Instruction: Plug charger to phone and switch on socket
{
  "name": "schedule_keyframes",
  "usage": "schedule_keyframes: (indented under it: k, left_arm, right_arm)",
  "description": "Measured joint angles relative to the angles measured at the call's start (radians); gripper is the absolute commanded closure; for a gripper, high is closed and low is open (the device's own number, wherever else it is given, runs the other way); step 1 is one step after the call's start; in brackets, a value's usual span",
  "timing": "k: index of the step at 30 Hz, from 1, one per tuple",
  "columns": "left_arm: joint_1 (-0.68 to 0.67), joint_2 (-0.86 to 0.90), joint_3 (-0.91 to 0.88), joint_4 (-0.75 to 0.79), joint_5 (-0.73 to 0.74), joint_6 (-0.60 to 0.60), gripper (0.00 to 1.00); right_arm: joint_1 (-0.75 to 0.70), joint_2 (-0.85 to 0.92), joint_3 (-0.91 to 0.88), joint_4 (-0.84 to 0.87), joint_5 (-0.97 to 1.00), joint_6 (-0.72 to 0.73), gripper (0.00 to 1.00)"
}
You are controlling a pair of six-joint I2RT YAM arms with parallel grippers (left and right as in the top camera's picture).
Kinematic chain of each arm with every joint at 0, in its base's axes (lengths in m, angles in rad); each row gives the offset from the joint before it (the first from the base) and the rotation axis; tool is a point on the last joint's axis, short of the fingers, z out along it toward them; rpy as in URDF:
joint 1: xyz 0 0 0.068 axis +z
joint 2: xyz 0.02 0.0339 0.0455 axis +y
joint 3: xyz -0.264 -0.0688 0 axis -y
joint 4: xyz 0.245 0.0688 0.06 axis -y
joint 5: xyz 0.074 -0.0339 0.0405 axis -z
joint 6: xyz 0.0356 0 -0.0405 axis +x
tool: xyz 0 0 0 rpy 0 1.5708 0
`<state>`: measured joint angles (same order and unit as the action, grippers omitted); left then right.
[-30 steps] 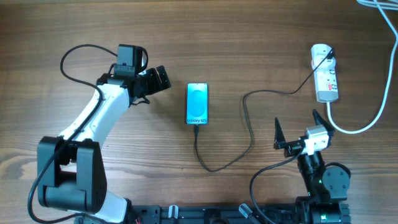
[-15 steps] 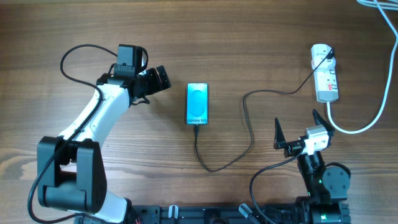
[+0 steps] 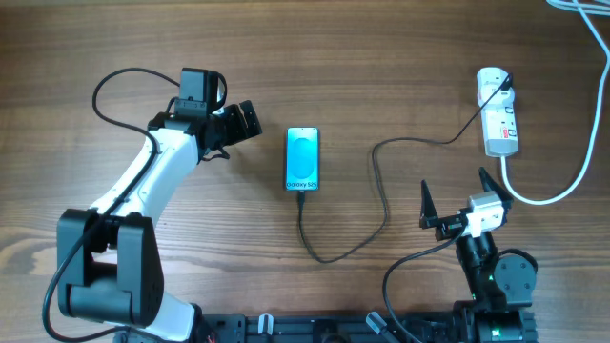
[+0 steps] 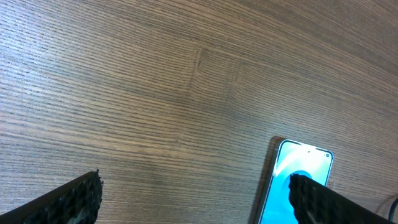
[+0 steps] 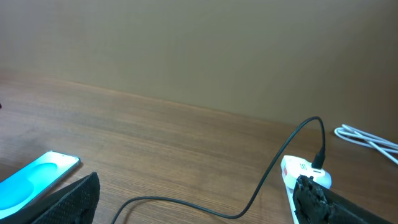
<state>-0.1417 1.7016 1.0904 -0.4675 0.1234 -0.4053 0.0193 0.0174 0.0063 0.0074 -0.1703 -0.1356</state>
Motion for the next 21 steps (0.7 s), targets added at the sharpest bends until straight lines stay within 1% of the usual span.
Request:
schedule_keyframes:
  k: [15, 21]
  left_arm:
    - [0.0, -0.006, 0.0, -0.011, -0.007, 0.0, 0.0]
    - [-0.002, -0.126, -0.037, -0.014, -0.008, 0.016, 0.0]
  right_arm:
    - [0.0, 0.0, 0.0, 0.0, 0.0, 0.0, 0.0]
    - [0.0, 0.0, 0.0, 0.0, 0.0, 0.0, 0.0]
